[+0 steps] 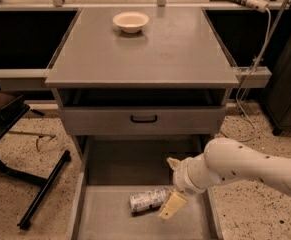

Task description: Pick blue plastic bottle from middle drawer and place on counter

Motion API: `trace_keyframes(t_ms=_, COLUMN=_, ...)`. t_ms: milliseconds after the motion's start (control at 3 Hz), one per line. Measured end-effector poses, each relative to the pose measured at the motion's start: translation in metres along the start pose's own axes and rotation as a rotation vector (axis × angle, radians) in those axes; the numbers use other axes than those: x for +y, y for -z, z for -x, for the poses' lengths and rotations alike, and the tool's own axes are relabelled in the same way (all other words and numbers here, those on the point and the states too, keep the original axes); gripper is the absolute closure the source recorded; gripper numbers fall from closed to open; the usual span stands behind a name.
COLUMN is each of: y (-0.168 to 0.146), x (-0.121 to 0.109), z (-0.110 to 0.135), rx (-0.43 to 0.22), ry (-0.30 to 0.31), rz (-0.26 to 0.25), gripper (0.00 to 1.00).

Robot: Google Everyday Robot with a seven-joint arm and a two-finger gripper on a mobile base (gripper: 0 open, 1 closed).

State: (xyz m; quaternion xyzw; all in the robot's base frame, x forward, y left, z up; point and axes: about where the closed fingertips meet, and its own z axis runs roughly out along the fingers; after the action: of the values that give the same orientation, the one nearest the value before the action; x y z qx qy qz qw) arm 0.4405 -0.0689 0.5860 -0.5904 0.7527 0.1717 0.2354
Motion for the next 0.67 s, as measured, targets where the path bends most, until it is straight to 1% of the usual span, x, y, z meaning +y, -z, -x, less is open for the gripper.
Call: trace_keyframes(t_ms=667, y=-0.076, x=-0.023, z=0.004, rx=-0.02, ry=0.081, rz=0.003, gripper=0.0)
